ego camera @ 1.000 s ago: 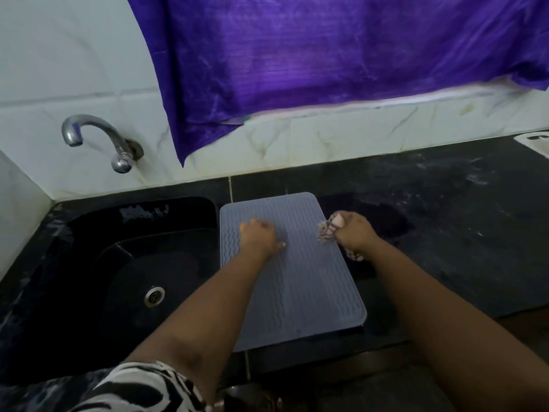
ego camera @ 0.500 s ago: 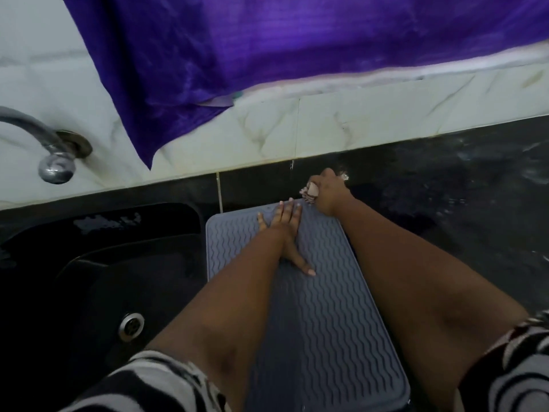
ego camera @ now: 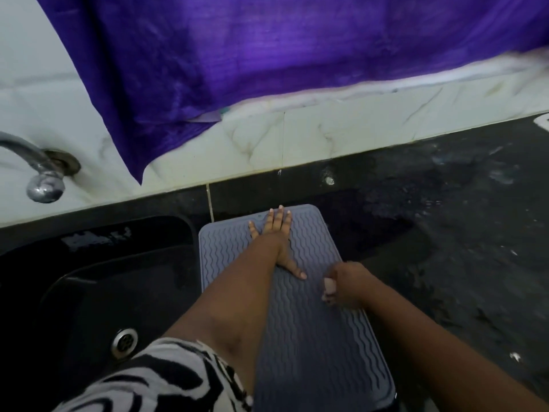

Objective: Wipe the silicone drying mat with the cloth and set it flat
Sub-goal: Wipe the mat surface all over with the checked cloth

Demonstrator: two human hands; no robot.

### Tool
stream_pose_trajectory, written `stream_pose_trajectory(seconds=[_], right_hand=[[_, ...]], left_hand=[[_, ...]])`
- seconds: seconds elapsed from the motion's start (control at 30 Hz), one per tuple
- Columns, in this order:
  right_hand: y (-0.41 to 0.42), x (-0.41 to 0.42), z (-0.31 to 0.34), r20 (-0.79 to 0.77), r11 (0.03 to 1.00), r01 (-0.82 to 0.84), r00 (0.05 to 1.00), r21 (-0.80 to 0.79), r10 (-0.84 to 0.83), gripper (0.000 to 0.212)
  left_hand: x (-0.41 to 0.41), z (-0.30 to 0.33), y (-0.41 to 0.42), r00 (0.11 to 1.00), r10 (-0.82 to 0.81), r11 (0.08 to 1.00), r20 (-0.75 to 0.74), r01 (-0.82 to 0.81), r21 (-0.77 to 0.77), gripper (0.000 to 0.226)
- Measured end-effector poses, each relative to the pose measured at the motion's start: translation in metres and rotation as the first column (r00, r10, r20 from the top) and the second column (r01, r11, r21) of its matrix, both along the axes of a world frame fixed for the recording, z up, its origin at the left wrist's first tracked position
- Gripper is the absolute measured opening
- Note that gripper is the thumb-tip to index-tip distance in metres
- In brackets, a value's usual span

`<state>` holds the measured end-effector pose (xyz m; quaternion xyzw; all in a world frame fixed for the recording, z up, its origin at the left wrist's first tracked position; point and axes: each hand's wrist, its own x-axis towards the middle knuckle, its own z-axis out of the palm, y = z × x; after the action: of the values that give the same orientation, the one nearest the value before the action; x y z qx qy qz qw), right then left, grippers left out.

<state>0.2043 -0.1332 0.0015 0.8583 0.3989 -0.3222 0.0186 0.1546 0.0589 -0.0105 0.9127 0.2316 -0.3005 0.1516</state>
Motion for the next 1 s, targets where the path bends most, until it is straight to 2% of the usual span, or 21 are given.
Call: stream_pose_trajectory(seconds=[0.07,0.1,0.17,0.23,0.33,0.4,0.47,0.53,0.6,0.67,0.77,0.83,0.9,0.93,1.0], right_hand=[[0.013,0.009,0.022,-0.141,0.995,0.093,0.985,-0.027,-0.095,0.039],[0.027,0.02,0.03,-0.161,0.984,0.169,0.974,0.05,-0.159,0.039],[0.063,0.045,0.037,-0.055,0.944,0.199,0.98,0.263,-0.191,0.04],[0.092,0.057,0.029,0.043,0.928,0.163,0.981,0.336,-0.188,0.041],[0.098,0.048,-0.014,0.083,0.942,0.196,0.971,0.271,-0.226,0.043],[0.08,0.034,-0.035,0.118,0.921,0.212,0.958,0.326,-0.262,0.035],[0.053,0.02,-0.038,0.2,0.925,0.105,0.962,0.364,-0.188,0.025],[0.018,0.003,-0.038,0.233,0.925,0.019,0.965,0.38,-0.116,0.031],[-0.019,-0.02,-0.038,0.213,0.922,0.038,0.968,0.387,-0.129,0.04],[-0.051,-0.043,-0.033,0.176,0.932,0.06,0.976,0.357,-0.13,0.036],[-0.071,-0.054,-0.019,0.098,0.983,0.012,0.995,0.182,-0.03,0.031],[-0.067,-0.049,-0.005,-0.045,0.99,0.056,0.998,0.129,-0.051,0.033],[-0.05,-0.033,0.006,-0.164,0.957,0.197,0.973,0.21,-0.164,0.031],[-0.038,-0.021,0.013,-0.139,0.922,0.254,0.965,0.291,-0.222,0.029],[-0.014,-0.001,0.018,0.045,0.911,0.189,0.975,0.366,-0.22,0.035]], left_hand=[[-0.002,0.003,-0.001,1.0,0.012,1.0,0.007,-0.012,-0.018,0.16],[-0.002,0.003,0.0,1.0,0.015,1.0,0.013,-0.015,-0.019,0.16],[-0.001,0.001,0.001,1.0,0.012,1.0,-0.003,-0.013,-0.015,0.16],[0.002,-0.002,0.002,1.0,0.015,1.0,-0.017,-0.016,-0.014,0.159],[0.002,-0.007,0.002,1.0,0.015,1.0,-0.01,-0.015,-0.002,0.16],[0.003,-0.007,0.002,1.0,0.021,1.0,0.003,-0.021,0.012,0.161],[0.003,-0.007,0.0,1.0,0.025,0.999,0.009,-0.025,0.022,0.161],[0.004,-0.007,-0.001,0.999,0.033,0.999,0.004,-0.033,0.026,0.161],[0.005,-0.007,0.0,0.999,0.04,0.999,-0.002,-0.04,0.022,0.162],[0.006,-0.008,0.0,0.999,0.048,0.999,0.006,-0.048,0.015,0.162],[0.0,-0.006,-0.002,0.999,0.035,0.999,0.037,-0.036,0.02,0.157],[-0.01,-0.004,-0.006,0.997,0.003,1.0,0.075,-0.004,0.021,0.15],[-0.018,-0.004,-0.012,0.984,-0.05,0.996,0.168,0.038,0.076,0.133],[-0.021,-0.004,-0.019,0.969,-0.082,0.991,0.234,0.054,0.125,0.118],[-0.035,-0.007,-0.045,0.901,-0.129,0.973,0.413,0.035,0.228,0.068]])
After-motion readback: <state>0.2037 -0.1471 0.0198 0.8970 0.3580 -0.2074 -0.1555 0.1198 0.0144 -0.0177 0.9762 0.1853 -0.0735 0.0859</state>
